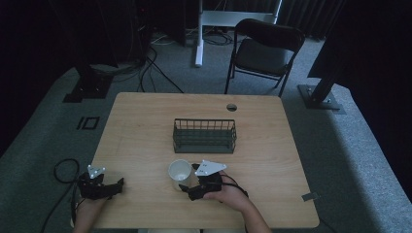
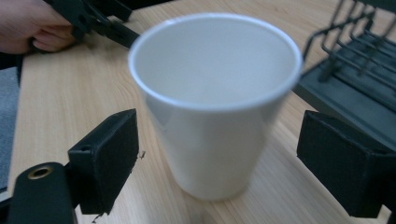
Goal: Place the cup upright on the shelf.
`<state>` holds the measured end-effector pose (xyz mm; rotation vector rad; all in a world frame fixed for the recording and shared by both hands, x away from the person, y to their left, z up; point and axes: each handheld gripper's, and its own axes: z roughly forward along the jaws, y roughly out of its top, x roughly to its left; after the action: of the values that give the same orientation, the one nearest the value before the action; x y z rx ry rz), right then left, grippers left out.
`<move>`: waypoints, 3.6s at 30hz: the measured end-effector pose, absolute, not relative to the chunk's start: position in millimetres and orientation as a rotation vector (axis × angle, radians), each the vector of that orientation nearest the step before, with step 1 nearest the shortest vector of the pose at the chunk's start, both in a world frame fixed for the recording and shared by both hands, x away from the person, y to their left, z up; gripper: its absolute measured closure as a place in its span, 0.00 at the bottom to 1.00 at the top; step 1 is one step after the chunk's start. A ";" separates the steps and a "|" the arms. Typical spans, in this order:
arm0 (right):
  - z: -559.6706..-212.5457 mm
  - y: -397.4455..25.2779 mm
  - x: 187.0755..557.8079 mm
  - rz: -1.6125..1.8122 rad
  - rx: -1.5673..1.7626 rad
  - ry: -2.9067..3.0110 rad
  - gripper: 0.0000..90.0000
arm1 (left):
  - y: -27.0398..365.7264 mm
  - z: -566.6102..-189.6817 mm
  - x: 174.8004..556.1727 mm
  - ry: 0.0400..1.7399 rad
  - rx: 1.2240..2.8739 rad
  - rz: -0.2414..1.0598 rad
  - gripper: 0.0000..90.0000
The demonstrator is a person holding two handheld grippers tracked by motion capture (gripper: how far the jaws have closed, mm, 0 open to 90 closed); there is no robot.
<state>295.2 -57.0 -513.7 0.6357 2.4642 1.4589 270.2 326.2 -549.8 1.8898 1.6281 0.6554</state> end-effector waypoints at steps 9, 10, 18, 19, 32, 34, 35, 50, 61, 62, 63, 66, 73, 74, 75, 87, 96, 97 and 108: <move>-512.0 -44.6 301.2 1.510 0.630 2.431 0.14 | 326.2 -549.8 270.2 1.628 1.890 0.655 0.01; -512.2 -43.5 302.4 1.503 0.629 2.426 0.14 | 326.2 -549.8 270.1 1.628 1.890 0.655 0.01; -511.7 -34.9 305.3 1.515 0.622 2.406 0.15 | 326.2 -549.8 270.1 1.628 1.889 0.655 0.01; -511.3 -34.1 305.3 1.520 0.625 2.401 0.17 | 326.2 -549.8 270.2 1.628 1.889 0.655 0.01; -505.2 -28.0 304.7 1.503 0.618 2.422 0.21 | 326.2 -549.7 270.1 1.629 1.890 0.655 0.01; -501.8 -27.5 304.7 1.519 0.623 2.413 0.21 | 326.2 -549.7 270.1 1.629 1.890 0.654 0.01; -499.6 -27.4 304.8 1.527 0.613 2.415 0.21 | 326.2 -549.7 270.1 1.629 1.890 0.654 0.01; -466.7 -23.5 307.9 1.572 0.593 2.392 0.21 | 326.0 -549.7 270.2 1.630 1.888 0.654 0.01; -434.7 -27.3 314.8 1.612 0.592 2.314 0.21 | 326.2 -549.7 270.2 1.629 1.889 0.655 0.01; -431.5 -28.2 315.9 1.615 0.599 2.298 0.22 | 326.1 -549.7 270.2 1.630 1.888 0.654 0.01; -426.9 -29.8 317.0 1.625 0.601 2.287 0.21 | 326.1 -549.7 270.2 1.630 1.888 0.654 0.01; -415.2 -33.9 319.8 1.642 0.607 2.249 0.21 | 326.1 -549.7 270.2 1.630 1.888 0.654 0.01; -394.2 -43.1 325.5 1.625 0.650 2.151 0.21 | 326.1 -549.7 270.2 1.630 1.888 0.654 0.01; -392.6 -44.4 326.4 1.620 0.652 2.144 0.21 | 326.1 -549.7 270.2 1.630 1.888 0.654 0.01; -390.6 -46.2 327.8 1.625 0.659 2.137 0.21 | 326.1 -549.7 270.2 1.630 1.888 0.654 0.01; -379.3 -69.5 356.8 1.525 0.852 1.956 0.21 | 326.1 -549.7 270.2 1.630 1.888 0.654 0.01; -388.7 -82.8 382.9 1.427 0.995 1.882 0.21 | 326.0 -549.8 270.2 1.630 1.887 0.655 0.01; -390.1 -83.5 385.6 1.423 1.003 1.881 0.21 | 326.0 -549.8 270.2 1.630 1.887 0.655 0.01; -413.9 -83.7 412.2 1.373 1.108 1.914 0.21 | 326.1 -549.7 270.2 1.630 1.888 0.655 0.01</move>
<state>412.2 -83.7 -413.9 1.1077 1.9137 1.3725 270.2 326.1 -549.7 1.8881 1.6296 0.6546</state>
